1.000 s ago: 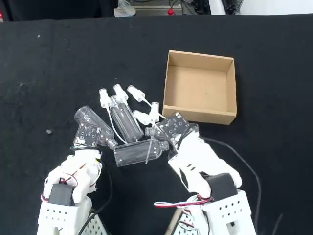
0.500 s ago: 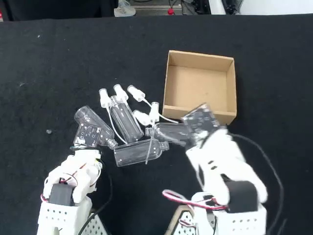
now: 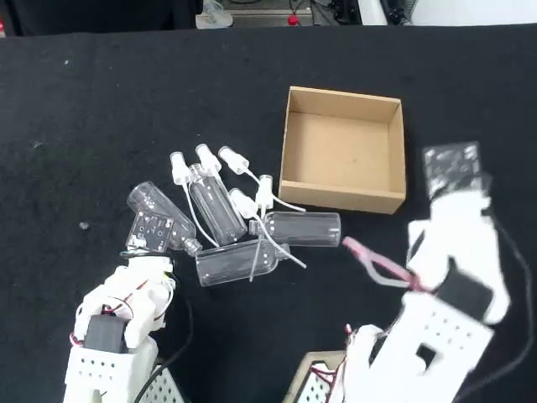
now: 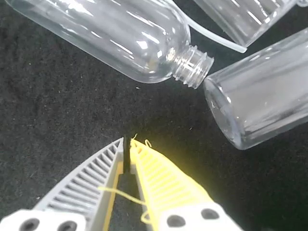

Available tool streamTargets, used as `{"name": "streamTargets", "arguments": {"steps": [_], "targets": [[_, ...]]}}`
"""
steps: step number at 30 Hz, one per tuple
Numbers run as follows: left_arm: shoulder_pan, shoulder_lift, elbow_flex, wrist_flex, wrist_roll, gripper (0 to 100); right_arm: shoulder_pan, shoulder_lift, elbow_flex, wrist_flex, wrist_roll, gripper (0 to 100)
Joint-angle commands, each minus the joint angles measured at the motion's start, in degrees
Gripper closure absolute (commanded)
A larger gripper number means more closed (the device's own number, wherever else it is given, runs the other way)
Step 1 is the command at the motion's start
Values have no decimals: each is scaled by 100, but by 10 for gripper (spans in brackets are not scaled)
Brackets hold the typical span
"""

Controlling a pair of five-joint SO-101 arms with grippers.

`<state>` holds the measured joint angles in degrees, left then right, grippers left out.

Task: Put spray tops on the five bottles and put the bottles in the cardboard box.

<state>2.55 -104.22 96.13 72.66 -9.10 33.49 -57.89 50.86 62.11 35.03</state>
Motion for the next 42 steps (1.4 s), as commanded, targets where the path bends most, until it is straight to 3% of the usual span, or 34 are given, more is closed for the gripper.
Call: {"name": "streamTargets", "arguments": {"steps": [1, 9, 15, 19, 32, 38, 42], "targets": [[48, -35, 119, 26, 53, 970, 290, 1235, -505, -941, 35, 938], [48, -35, 119, 26, 53, 970, 580, 3108, -549, -2602, -53, 939], [48, -35, 119, 26, 53, 970, 580, 3495, -1147, -2989, -1705, 941], [48, -35, 119, 26, 53, 970, 571, 3776, -1516, -3095, -2268, 941], [48, -35, 119, 26, 53, 970, 571, 4611, -1508, -3525, -2356, 933], [48, -35, 119, 26, 53, 970, 457, 4611, -1358, -3473, -2356, 757], [48, -35, 119, 26, 53, 970, 396, 4611, -1349, -3437, -2356, 728]]}}
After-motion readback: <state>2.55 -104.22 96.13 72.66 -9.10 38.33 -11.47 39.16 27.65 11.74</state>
